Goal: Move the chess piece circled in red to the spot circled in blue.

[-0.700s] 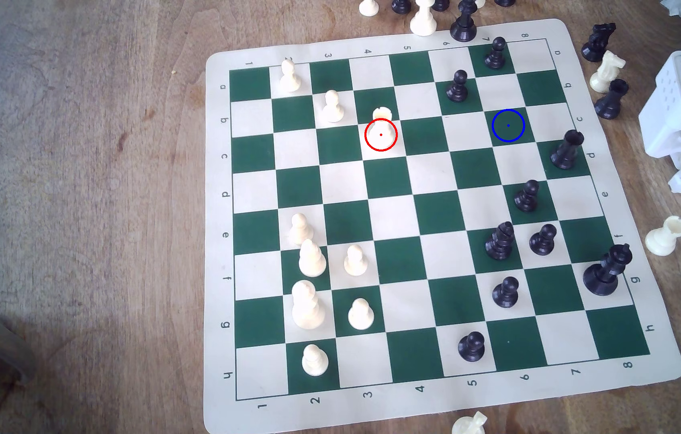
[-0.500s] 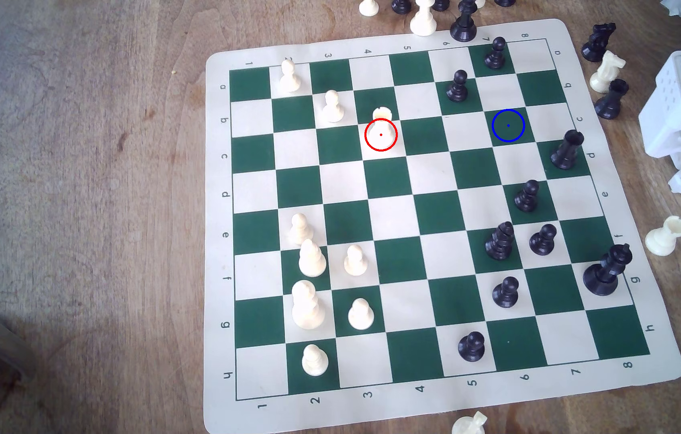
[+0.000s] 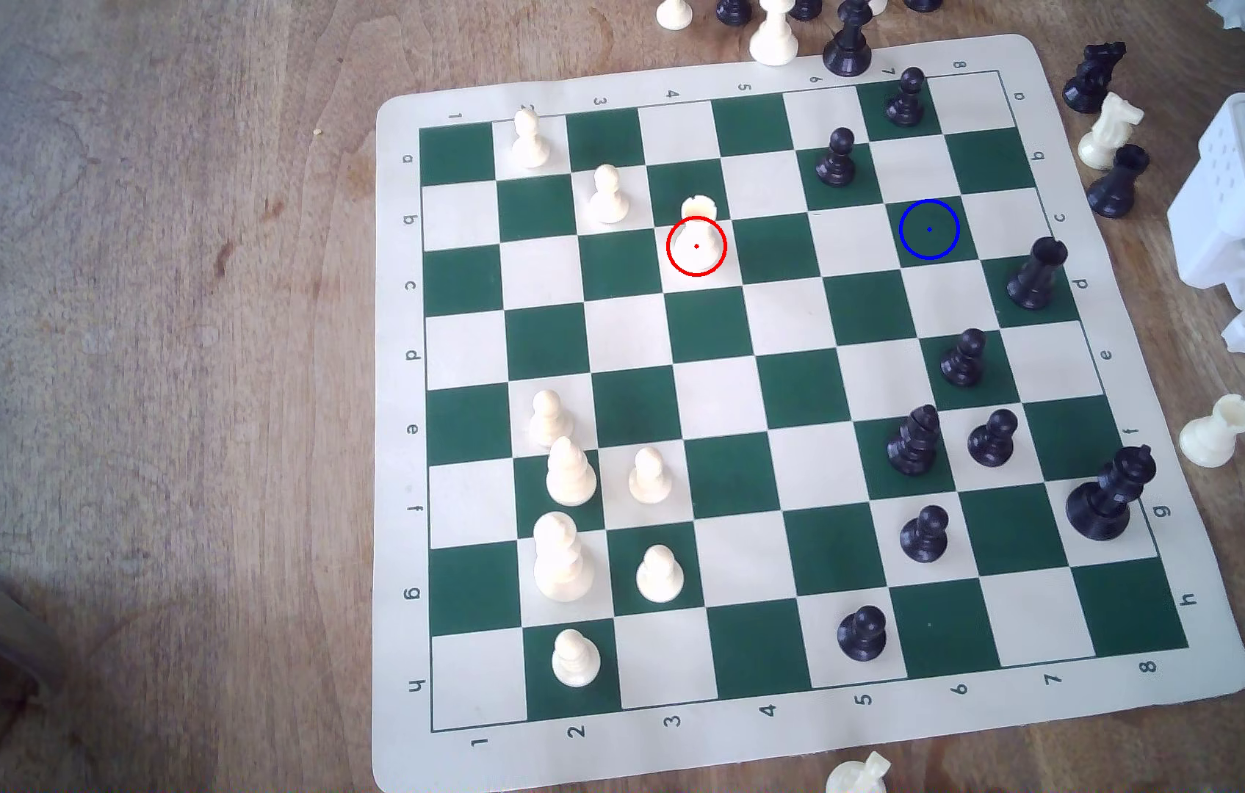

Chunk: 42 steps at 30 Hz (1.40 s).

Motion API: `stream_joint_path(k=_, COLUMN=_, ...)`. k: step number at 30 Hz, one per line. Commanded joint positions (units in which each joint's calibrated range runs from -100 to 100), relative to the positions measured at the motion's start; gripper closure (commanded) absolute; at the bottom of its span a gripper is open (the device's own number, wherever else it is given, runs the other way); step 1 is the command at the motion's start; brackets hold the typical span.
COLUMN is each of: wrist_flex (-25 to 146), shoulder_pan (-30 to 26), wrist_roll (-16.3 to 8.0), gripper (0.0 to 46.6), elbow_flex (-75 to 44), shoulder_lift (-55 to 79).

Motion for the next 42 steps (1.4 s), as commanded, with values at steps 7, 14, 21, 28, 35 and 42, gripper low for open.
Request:
stream_joint_path(k=7, wrist_flex=36.16, shoulder_pan=-1.68, wrist_roll=0.29, gripper=46.5, elbow_flex=0.81, shoulder_lift=-0.28)
stream_joint_path(k=14, wrist_flex=72.53, shoulder_pan=1.06, wrist_roll=3.32, gripper=46.4, elbow_flex=0.54, shoulder_lift=-0.28)
stream_joint_path(k=21, wrist_flex=114.87, shoulder_pan=3.56, wrist_roll=-1.27, gripper=44.4, elbow_flex=-13.69, shoulder_lift=4.13)
stream_joint_path(k=28, wrist_flex=136.24, shoulder_pan=3.95, wrist_roll=-6.98, gripper=38.4, elbow_flex=-37.54, shoulder_lift=26.63)
stream_joint_path(k=35, wrist_flex=141.08, shoulder_pan=2.0, wrist_roll=-12.5, gripper=31.3, elbow_flex=-57.03, shoulder_lift=52.61)
stream_joint_path(k=42, wrist_flex=142.63, shoulder_pan=1.21, wrist_roll=-9.67, gripper=34.1, elbow_flex=-66.19, shoulder_lift=69.33)
